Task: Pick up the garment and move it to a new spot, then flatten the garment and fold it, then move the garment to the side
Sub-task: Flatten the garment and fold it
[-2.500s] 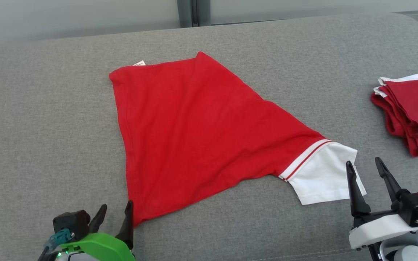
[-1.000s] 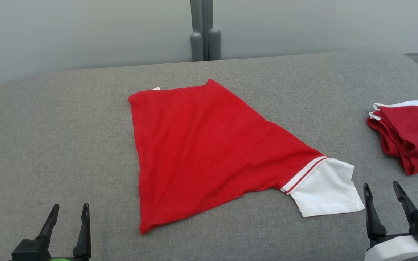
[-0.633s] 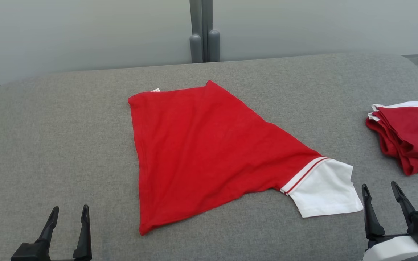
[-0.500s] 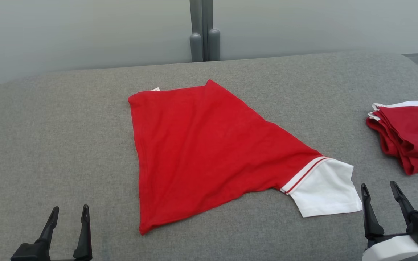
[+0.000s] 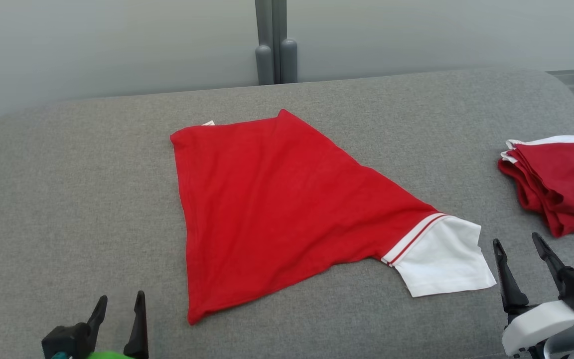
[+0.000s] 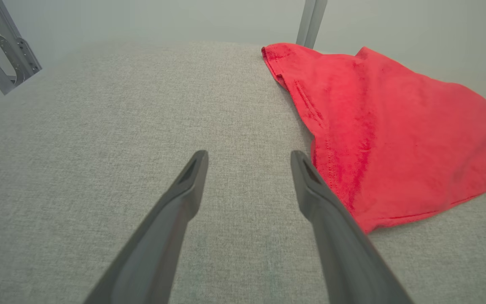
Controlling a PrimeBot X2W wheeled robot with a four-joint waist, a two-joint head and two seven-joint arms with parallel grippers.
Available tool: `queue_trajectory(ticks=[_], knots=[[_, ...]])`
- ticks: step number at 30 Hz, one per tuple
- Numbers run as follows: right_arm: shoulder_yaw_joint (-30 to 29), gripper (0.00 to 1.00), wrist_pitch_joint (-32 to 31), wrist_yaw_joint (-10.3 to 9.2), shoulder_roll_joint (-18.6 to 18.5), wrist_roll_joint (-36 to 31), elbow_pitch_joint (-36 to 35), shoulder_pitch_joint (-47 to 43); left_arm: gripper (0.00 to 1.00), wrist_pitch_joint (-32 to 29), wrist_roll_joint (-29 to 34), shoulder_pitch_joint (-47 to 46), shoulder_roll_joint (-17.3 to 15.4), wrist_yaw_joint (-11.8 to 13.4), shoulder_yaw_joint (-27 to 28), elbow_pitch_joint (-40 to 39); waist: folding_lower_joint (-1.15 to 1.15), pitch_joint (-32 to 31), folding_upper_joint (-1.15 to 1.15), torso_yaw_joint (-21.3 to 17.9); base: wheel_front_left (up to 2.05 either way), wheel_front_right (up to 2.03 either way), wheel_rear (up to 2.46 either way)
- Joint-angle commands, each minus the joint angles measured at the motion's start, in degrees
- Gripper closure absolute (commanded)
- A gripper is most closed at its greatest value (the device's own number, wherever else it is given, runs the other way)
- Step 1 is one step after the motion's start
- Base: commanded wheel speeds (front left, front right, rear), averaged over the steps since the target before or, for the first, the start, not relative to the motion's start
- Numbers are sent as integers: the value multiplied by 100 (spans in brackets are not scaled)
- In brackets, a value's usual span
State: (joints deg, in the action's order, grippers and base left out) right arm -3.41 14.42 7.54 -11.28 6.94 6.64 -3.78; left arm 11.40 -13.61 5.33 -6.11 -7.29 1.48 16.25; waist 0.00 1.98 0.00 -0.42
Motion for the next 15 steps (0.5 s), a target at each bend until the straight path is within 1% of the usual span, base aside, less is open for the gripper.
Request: queue_trajectory(ticks=[1, 4, 5, 6, 8, 9, 10, 12, 13, 15], knots=[[282, 0, -535, -10, -311, 186, 105, 146, 0, -344, -142, -193, 63, 1, -47, -46, 0, 52, 0, -44, 0, 0, 0], [703, 0, -1399, -11, -787, 473, 159, 274, 0, -990, -376, -258, 152, 36, -180, -242, 0, 124, 0, -99, 0, 0, 0], [703, 0, -1399, -11, -787, 473, 159, 274, 0, -990, -376, -258, 152, 36, -180, -242, 0, 124, 0, -99, 0, 0, 0], [943, 0, -1865, -11, -1094, 575, 225, 349, 0, -1463, -478, -255, 196, 101, -310, -408, 0, 184, 0, -127, 0, 0, 0], [1193, 0, -2192, -11, -1238, 780, 331, 438, 0, -1882, -629, -219, 239, 191, -422, -572, 0, 240, 0, -162, 0, 0, 0], [1193, 0, -2192, -11, -1238, 780, 331, 438, 0, -1882, -629, -219, 239, 191, -422, -572, 0, 240, 0, -162, 0, 0, 0], [1454, 0, -2369, -11, -1388, 942, 458, 538, 0, -2197, -706, -188, 267, 265, -554, -742, 0, 275, 0, -181, 0, 0, 0], [1589, 0, -2432, -11, -1446, 1073, 620, 636, 0, -2370, -769, -169, 266, 392, -618, -849, 0, 302, 0, -205, 0, 0, 0], [1589, 0, -2432, -11, -1446, 1073, 620, 636, 0, -2370, -769, -169, 266, 392, -618, -849, 0, 302, 0, -205, 0, 0, 0], [1691, 0, -2420, -11, -1466, 1123, 822, 761, 0, -2524, -759, -126, 276, 492, -686, -897, 0, 328, 0, -247, 0, 0, 0]])
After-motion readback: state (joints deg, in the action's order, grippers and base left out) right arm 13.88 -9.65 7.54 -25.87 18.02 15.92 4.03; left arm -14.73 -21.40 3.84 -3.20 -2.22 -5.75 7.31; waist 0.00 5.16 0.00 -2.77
